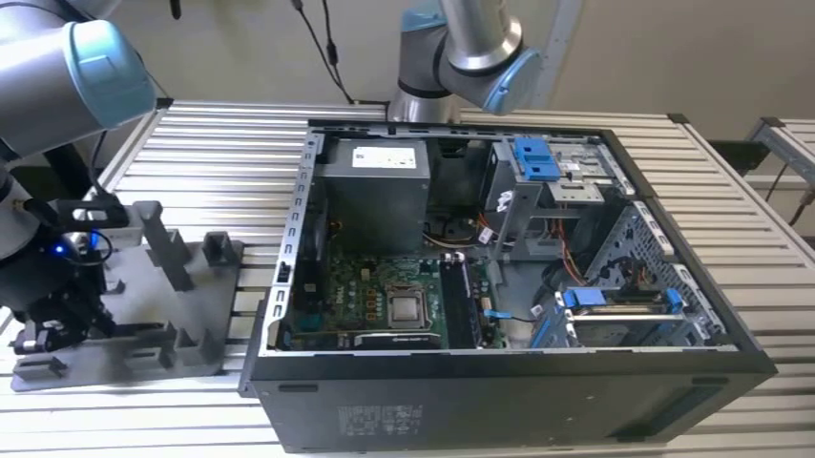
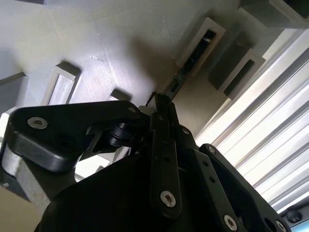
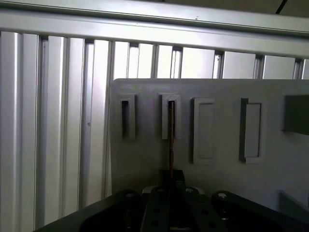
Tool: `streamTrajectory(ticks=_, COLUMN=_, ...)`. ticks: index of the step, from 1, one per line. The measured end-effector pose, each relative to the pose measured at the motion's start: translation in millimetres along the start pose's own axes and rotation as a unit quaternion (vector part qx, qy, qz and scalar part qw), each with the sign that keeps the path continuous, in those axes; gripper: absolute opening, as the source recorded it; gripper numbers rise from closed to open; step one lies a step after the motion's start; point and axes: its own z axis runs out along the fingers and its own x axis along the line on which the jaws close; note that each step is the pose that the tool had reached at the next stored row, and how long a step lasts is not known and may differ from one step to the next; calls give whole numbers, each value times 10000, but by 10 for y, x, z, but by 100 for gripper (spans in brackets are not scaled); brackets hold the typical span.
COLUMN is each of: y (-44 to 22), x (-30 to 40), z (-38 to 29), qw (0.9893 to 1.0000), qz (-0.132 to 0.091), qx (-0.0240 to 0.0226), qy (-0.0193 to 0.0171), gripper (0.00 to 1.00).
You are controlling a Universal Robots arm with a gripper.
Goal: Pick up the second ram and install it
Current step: 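Pick up the second ram and move it above second insertion slot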
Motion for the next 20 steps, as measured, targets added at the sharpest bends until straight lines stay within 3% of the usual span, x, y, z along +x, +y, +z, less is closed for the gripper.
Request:
streamTrajectory(ticks=13, y=-1, x=-4, z=-76, qw=10000, qz=0, qx=-1, qy=1, gripper=14)
streamTrajectory(ticks=20, y=-4, x=-12, z=-196, qw=10000, qz=0, qx=0, qy=0, gripper=14)
